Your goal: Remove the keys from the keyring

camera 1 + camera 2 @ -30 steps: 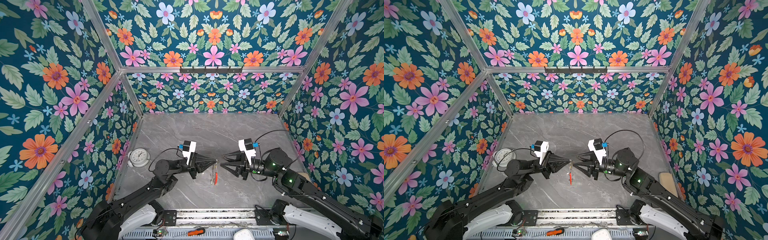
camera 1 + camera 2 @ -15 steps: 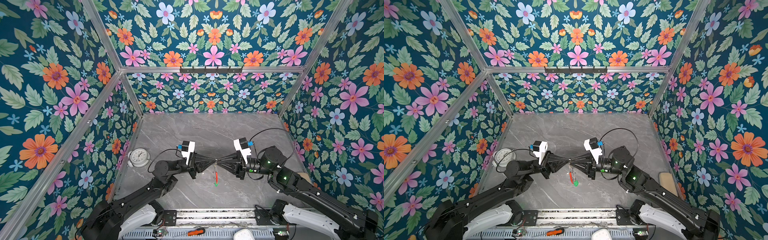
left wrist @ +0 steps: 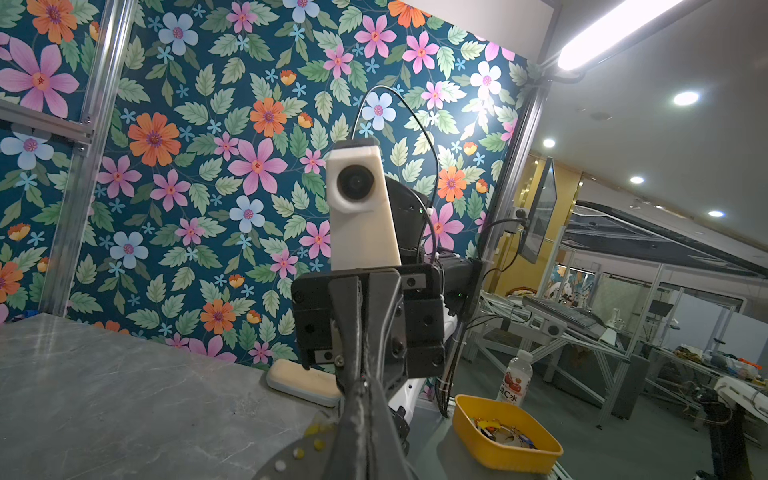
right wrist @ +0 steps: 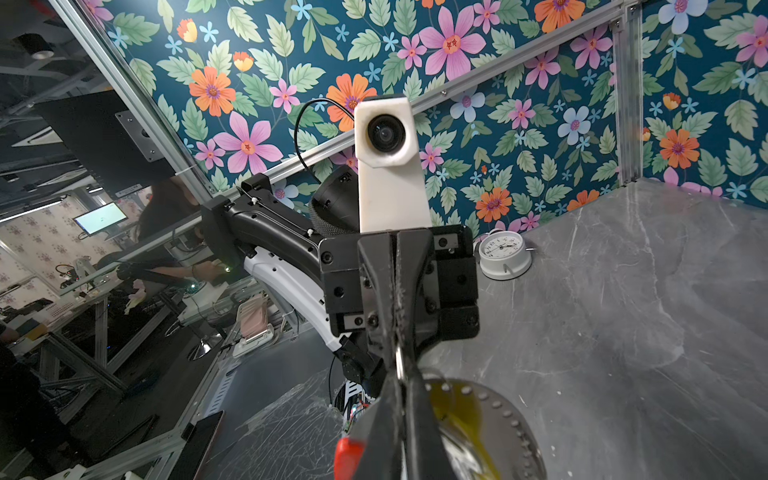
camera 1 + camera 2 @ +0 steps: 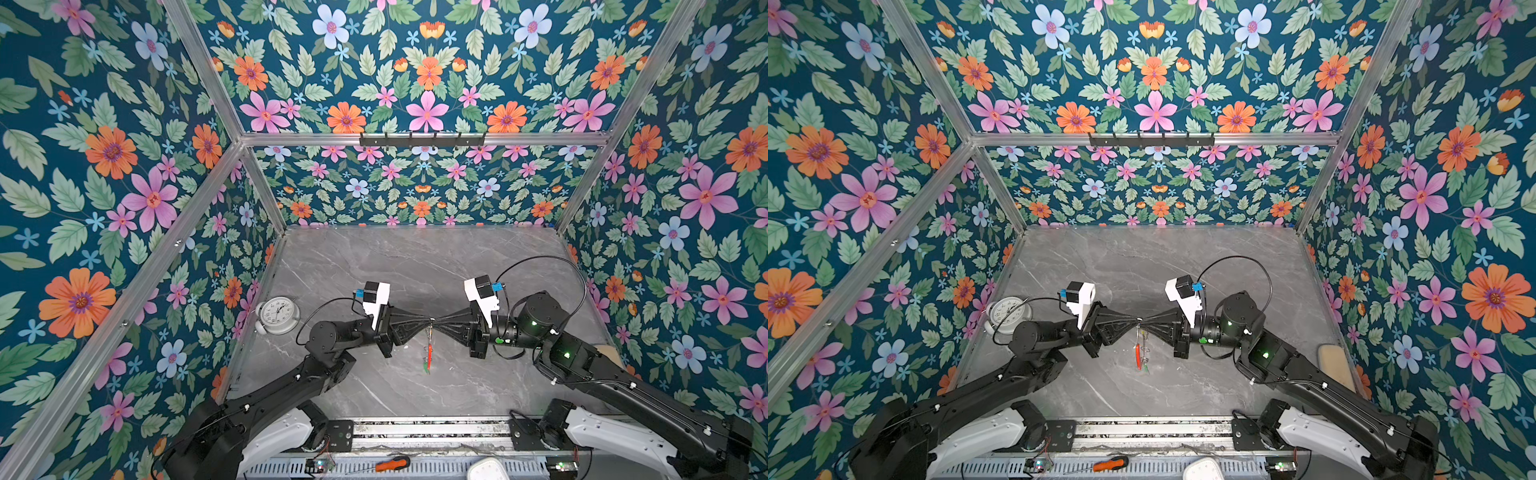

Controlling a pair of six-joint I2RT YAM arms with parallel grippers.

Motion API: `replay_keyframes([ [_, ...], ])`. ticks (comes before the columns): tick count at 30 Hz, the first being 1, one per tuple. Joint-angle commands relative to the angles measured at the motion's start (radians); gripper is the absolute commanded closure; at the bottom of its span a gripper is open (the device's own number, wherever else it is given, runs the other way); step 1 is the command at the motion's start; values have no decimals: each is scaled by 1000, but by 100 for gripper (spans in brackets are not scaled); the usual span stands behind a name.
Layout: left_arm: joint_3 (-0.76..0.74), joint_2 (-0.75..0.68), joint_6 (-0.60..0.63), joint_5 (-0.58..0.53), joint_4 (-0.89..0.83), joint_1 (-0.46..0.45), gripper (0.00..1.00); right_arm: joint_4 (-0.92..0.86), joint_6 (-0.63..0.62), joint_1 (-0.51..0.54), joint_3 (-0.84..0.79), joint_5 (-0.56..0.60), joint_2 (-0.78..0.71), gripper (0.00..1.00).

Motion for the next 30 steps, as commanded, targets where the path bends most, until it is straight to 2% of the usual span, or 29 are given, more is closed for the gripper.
replay_keyframes([
  [1,3,3,8,-6,40,0,100,16,8,3,7,-38,-1,100],
  [4,9,3,-10,-6,27,1,100,-58,-4,3,31,-7,-6,100],
  [8,20,-9,-16,4,-39,2,68,-210,-46,3,71,40,-27,100],
  [11,30,-35,-15,15,-108,1,60,-356,-99,4,121,60,-28,100],
  [16,89,-72,38,60,-353,1,59,-562,-186,4,207,70,-9,100],
  [19,142,-85,97,90,-540,2,58,-624,-217,4,246,76,3,100],
  [23,213,-92,190,101,-748,2,63,-656,-236,3,280,73,21,100],
  [30,261,-75,217,151,-825,2,75,-674,-246,3,310,83,54,100],
])
